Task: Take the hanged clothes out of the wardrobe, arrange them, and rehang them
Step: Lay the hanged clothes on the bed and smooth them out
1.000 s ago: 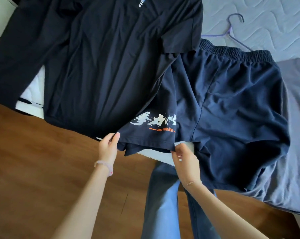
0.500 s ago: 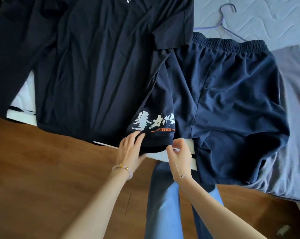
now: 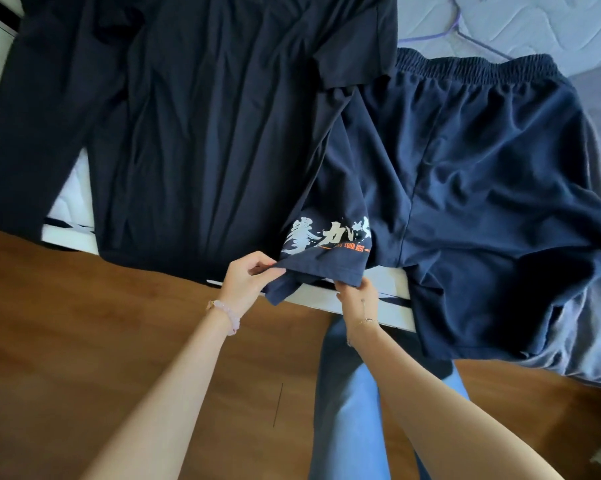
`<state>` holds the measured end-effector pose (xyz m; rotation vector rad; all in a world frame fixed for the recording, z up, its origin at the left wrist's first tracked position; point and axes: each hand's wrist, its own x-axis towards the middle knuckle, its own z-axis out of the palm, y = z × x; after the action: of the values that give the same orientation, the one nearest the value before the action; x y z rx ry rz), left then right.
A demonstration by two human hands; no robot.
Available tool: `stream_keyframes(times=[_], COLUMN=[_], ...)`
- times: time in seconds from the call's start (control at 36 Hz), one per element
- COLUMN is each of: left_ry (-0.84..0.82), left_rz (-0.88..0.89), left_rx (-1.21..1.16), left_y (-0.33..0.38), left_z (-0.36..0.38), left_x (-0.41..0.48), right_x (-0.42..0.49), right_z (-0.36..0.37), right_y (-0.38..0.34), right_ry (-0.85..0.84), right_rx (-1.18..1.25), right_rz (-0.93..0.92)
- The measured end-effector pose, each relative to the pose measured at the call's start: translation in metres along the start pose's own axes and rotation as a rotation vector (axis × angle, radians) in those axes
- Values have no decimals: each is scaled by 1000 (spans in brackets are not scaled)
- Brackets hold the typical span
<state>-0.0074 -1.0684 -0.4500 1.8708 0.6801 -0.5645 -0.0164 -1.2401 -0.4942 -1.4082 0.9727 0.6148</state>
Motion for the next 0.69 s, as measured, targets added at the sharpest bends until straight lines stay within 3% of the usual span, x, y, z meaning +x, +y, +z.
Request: stream_keyframes(times=[0.11,0.19,0.28,0.36,0.47,0.58,0.69], left_ry=[54,167,290,307,281,180,278], left_rz=[-35,-61,43,134,106,78,314], left_rx=[-116,-200,-36,66,57,136,602], left_y=[4,6,7,6,0,-4,7], left_z=[-4,-9,-11,-9,-12,-20,-37], left_x=[-1,1,1,-3,-6,-10,-18], right_x=[-1,-6,-13,-17,-22,-27,-36], right_z=[-14,-37,-54,-52,-42,-43,-66], right_y=[-6,-11,-14,-11,-13,-13,-24], right_ry=[-29,40,145,161,51,-53,170], right_rx=[-35,-103,-107,-87,62,-235,-629], right_rz=[-110,-253,-347,-317,-253,-278,-429])
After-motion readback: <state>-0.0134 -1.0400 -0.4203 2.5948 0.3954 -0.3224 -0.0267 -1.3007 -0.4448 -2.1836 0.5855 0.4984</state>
